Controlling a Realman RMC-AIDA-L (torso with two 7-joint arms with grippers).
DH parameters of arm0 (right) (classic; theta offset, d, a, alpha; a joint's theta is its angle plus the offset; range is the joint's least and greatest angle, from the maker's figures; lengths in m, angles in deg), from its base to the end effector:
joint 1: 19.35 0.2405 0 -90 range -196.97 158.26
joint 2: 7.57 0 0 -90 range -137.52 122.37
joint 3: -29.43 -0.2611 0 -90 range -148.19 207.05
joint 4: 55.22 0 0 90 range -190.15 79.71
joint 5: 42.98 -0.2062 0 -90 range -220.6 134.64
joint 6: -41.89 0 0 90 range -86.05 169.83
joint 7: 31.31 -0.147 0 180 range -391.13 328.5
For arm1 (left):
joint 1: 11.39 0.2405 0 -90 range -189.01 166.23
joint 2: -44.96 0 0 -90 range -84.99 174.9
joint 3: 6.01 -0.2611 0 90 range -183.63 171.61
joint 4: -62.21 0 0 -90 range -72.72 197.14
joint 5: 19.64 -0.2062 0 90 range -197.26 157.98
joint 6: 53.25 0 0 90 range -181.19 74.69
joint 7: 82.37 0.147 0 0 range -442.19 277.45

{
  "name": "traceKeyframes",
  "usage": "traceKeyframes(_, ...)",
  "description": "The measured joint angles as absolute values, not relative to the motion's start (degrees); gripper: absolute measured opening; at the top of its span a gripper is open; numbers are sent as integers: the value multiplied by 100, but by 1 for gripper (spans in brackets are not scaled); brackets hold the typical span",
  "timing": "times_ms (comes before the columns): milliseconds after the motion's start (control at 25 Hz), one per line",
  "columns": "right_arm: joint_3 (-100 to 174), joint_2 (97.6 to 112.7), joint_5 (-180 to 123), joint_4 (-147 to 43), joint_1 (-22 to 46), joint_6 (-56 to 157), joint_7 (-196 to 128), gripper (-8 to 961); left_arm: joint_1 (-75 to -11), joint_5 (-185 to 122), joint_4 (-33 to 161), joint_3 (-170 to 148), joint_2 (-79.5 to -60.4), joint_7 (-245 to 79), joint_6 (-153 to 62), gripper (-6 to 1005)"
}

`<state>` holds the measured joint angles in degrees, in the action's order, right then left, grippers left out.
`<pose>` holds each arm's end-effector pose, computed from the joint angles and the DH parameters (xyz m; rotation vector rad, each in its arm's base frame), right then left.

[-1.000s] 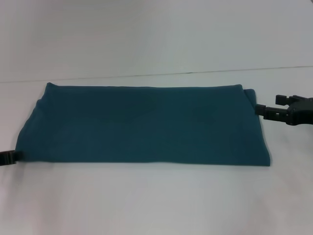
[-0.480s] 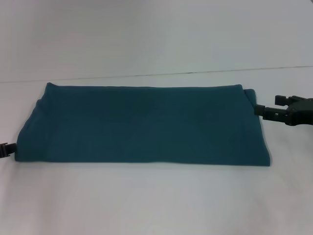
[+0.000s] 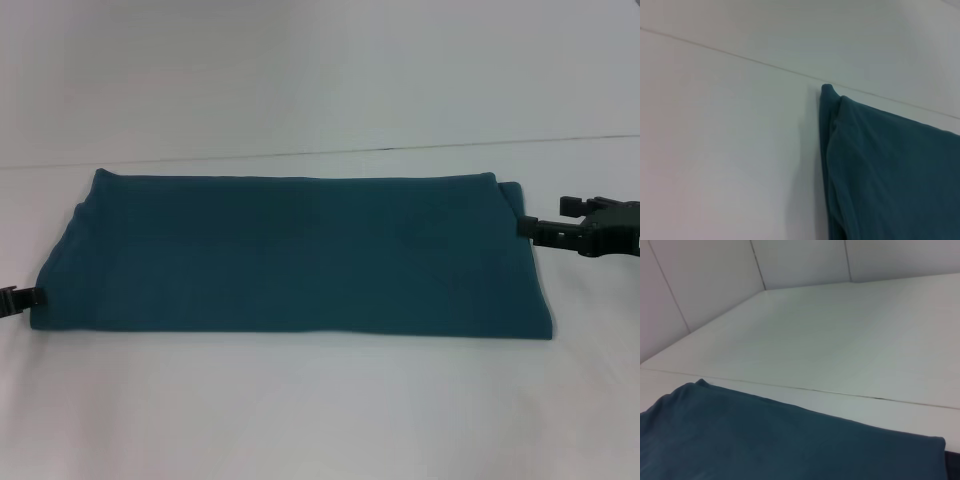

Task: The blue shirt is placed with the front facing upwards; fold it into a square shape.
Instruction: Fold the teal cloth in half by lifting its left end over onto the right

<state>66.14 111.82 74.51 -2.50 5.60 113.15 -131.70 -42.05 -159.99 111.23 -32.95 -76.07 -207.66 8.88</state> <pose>0.3103 0.3609 0.0613 -2.2184 0.9644 0.4982 -0.3500 0.3682 0.0503 -1.8819 -1.4737 -0.3313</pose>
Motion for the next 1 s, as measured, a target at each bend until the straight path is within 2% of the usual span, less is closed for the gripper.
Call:
traceKeyframes(520,6626,11178,7454,-239,569,11272,-13186,915,-4282,-16061,11099,-3359,-7595,-20896,791,436)
traceKeyframes(600,6625,11178,7454,-239,573,11272,-13186,915,-4286,-16064,11064,-3368,-7592,-20895,773,645)
traceKeyframes(840,6625,11177,7453,-240,590,11272,-13186,915,-4306,-16074,10874,-3450,-7589,-20854,695,871)
traceKeyframes(1000,6625,11178,7453,-247,605,11273,-13186,915,-4324,-16074,10810,-3533,-7589,-20853,666,874)
